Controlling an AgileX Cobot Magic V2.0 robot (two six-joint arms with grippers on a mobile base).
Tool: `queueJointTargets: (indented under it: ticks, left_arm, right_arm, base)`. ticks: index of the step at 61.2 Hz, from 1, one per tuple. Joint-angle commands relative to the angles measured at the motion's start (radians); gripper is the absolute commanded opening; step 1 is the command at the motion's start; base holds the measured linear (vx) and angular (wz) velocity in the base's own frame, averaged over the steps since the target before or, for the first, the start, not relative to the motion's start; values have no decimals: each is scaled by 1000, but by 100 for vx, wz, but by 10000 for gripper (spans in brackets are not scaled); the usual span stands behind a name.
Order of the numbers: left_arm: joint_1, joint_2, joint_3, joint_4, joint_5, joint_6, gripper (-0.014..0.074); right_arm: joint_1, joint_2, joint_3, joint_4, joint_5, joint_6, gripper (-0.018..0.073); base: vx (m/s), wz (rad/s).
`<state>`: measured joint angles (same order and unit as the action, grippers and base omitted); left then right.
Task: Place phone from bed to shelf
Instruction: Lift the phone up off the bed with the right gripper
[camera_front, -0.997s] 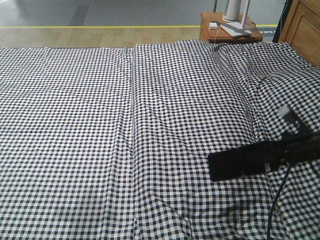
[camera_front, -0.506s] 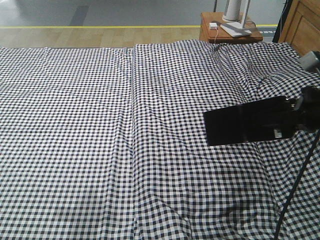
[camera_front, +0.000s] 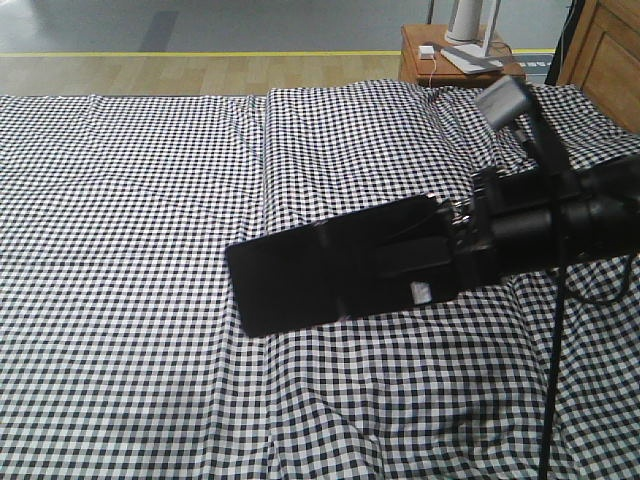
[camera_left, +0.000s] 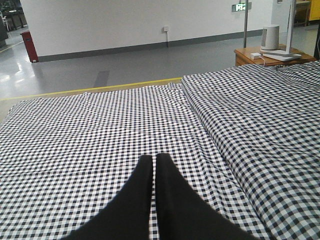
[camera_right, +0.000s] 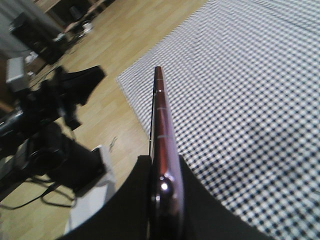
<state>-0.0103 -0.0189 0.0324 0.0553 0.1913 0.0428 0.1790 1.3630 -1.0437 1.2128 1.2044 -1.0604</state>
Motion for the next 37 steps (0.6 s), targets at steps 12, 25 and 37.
queueJointTargets:
  ticks: [12,25,37]
  left_arm:
    - [-2,-5,-26,-4,-72,-4,1]
    - [-2,-5,-26,-4,-72,-4,1]
    - [-2,-5,-26,-4,-72,-4,1]
  right_arm:
    - [163,-35,-26,93,86,19,-1]
    - [185,-35,-26,90,86,24,-1]
    - [185,-35,-26,93,86,23,-1]
  base:
    - [0,0]
    - [0,0]
    - [0,0]
